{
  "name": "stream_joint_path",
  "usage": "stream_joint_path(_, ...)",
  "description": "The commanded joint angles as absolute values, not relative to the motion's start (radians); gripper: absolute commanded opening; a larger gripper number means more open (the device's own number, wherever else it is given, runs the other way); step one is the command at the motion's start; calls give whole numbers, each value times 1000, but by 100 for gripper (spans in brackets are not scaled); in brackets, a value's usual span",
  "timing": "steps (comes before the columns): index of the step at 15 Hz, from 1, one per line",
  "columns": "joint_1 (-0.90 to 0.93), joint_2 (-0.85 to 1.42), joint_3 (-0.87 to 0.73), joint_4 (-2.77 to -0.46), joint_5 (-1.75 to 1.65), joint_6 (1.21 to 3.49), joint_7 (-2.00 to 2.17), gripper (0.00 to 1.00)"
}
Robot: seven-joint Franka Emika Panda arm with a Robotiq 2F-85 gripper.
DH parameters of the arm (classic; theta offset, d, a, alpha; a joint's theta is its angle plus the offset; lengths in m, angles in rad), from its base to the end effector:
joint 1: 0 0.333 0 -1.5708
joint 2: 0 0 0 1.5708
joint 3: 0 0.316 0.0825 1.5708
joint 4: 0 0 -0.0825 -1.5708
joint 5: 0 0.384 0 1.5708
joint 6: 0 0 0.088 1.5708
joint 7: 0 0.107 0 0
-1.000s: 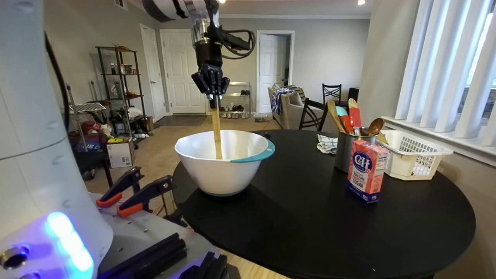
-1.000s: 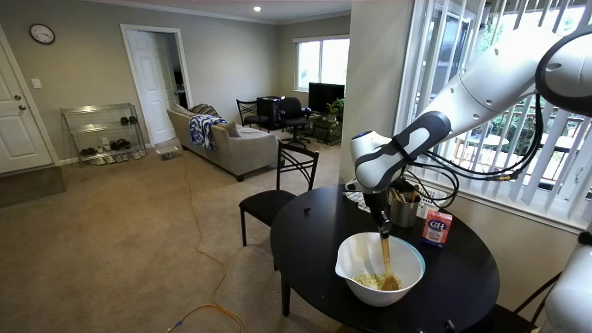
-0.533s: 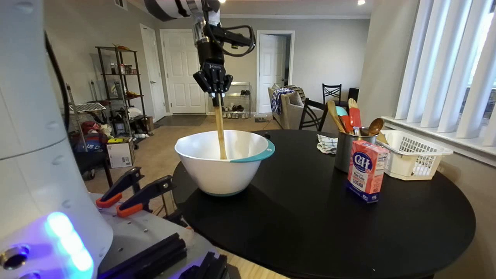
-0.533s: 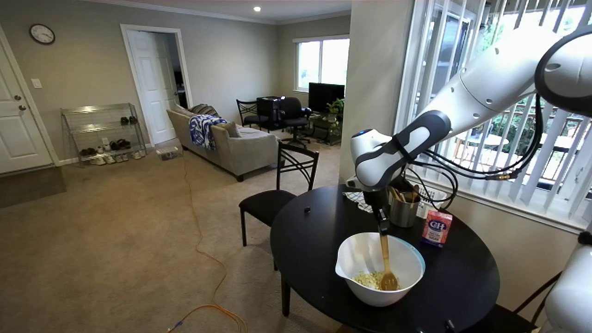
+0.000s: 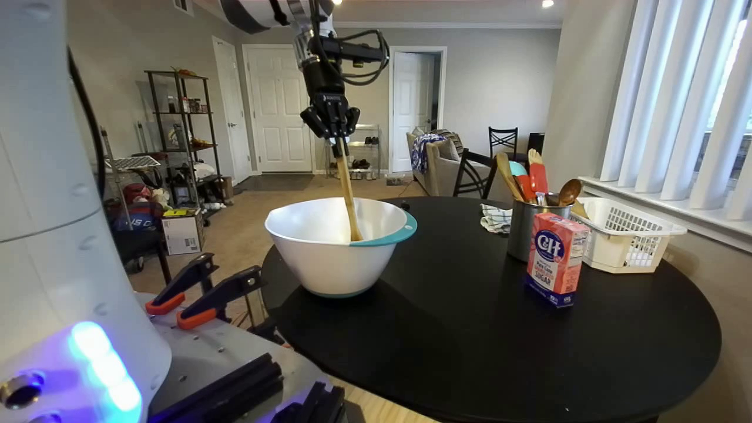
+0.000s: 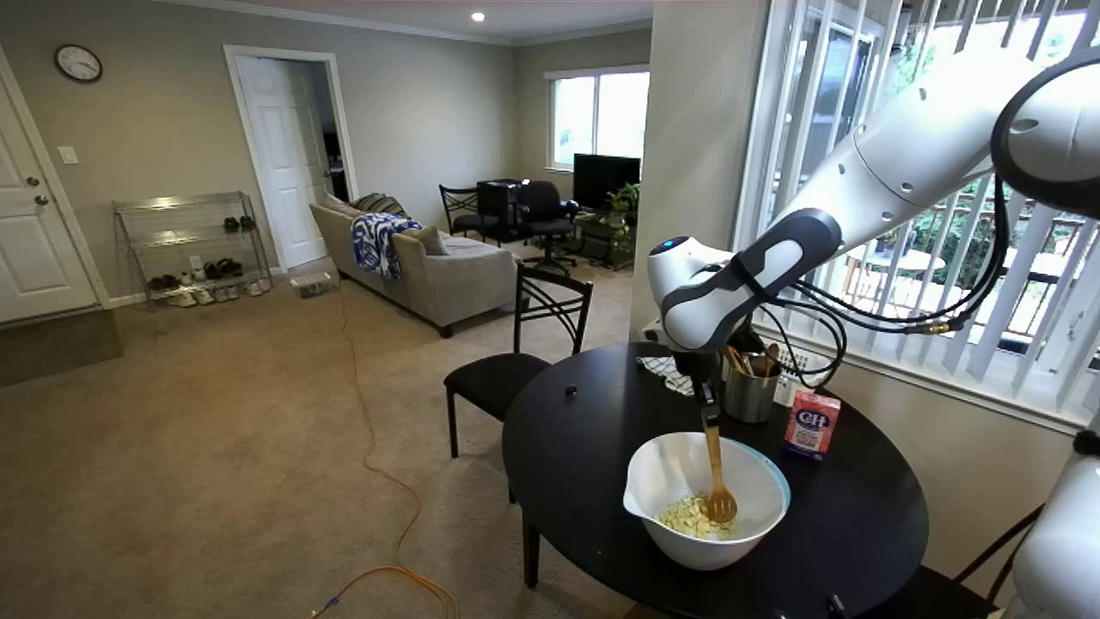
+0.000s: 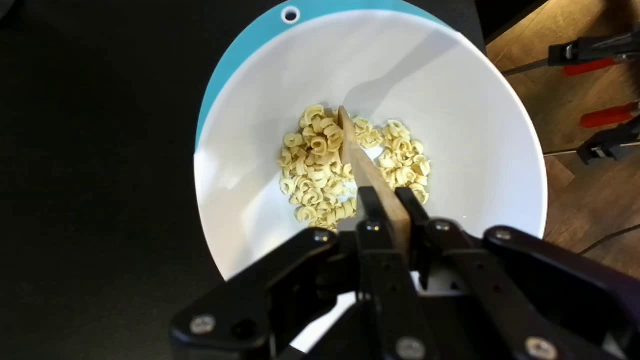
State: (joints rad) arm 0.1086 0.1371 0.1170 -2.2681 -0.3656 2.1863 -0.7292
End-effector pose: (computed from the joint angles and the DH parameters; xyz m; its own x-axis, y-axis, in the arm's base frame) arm 0.4984 0.1012 0.2840 0.3434 0.8800 -0.3281 0.9327 -0.3605 0.0091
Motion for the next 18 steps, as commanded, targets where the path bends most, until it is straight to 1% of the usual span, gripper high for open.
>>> stream_joint_path(1, 112, 164, 115, -2255, -425, 2228, -678, 3)
stream_joint_path(10, 97, 152, 144, -2269, -308, 2344, -793, 3)
stream_joint_path(18, 83, 144, 153, -2269, -113, 2288, -979, 3)
